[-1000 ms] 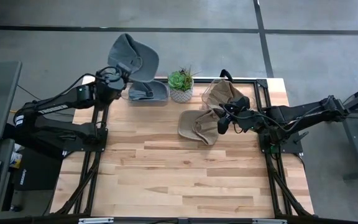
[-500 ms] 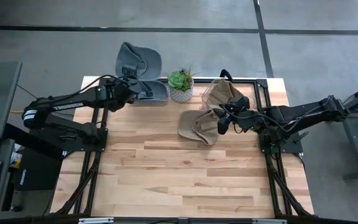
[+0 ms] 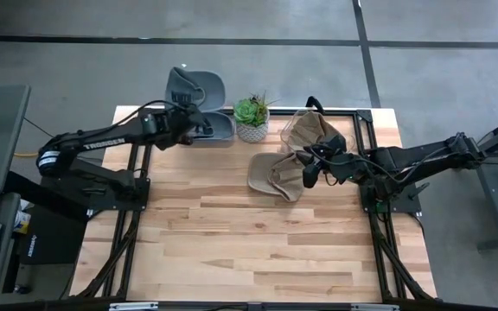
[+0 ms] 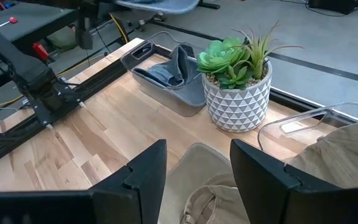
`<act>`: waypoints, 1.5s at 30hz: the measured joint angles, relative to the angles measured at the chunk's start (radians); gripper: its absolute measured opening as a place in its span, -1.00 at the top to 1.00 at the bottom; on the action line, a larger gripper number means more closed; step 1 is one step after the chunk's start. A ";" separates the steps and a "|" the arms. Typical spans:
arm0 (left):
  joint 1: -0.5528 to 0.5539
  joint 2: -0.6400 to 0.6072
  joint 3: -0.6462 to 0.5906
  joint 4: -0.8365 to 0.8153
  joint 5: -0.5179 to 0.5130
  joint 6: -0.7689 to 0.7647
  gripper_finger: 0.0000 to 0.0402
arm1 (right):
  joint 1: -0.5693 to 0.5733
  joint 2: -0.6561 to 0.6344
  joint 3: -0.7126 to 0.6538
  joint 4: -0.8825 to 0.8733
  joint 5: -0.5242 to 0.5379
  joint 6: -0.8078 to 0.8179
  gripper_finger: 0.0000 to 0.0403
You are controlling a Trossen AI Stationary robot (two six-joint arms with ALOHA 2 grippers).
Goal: Pick & Place hat
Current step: Put the blue cap into the left transparent bin
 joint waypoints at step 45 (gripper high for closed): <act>0.101 -0.031 -0.346 0.422 0.308 0.029 1.00 | 0.000 0.000 0.000 0.001 0.002 0.017 0.15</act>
